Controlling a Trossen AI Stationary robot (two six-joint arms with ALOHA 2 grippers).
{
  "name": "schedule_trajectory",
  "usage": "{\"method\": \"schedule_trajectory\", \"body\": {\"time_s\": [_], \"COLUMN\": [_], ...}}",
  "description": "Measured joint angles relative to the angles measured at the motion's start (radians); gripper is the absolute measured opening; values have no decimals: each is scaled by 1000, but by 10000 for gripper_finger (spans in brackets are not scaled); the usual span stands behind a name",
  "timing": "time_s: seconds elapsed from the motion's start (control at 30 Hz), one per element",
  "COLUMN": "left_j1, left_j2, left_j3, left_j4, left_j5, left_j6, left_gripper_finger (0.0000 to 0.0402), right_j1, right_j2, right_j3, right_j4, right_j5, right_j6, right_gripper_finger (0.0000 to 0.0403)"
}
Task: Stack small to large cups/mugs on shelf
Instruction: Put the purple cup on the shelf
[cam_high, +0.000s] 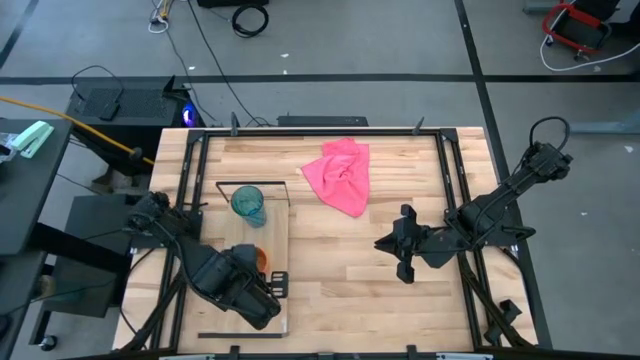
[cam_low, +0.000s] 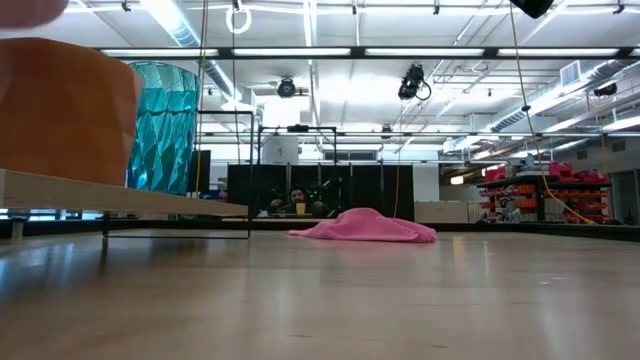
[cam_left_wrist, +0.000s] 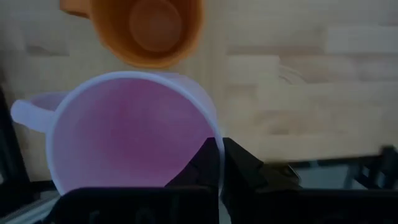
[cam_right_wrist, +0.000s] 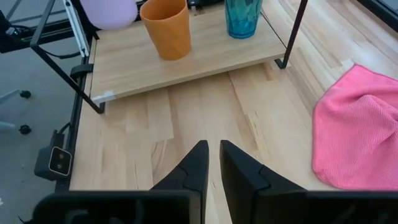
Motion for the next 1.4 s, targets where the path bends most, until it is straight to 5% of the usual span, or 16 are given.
{"method": "schedule_trajectory", "body": {"time_s": [1.4], "left_j1": [39], "left_j2": [124], "left_j3": [-75], "left_j4": [3], "left_j5": [55], "left_j6": [-12], "left_gripper_finger": [11], "right_j1": [-23], "right_j2": [0], "right_j3": [0], "right_j4": [-11], "right_j5": [-26], "right_j6": [-69], "right_gripper_finger": [47]}}
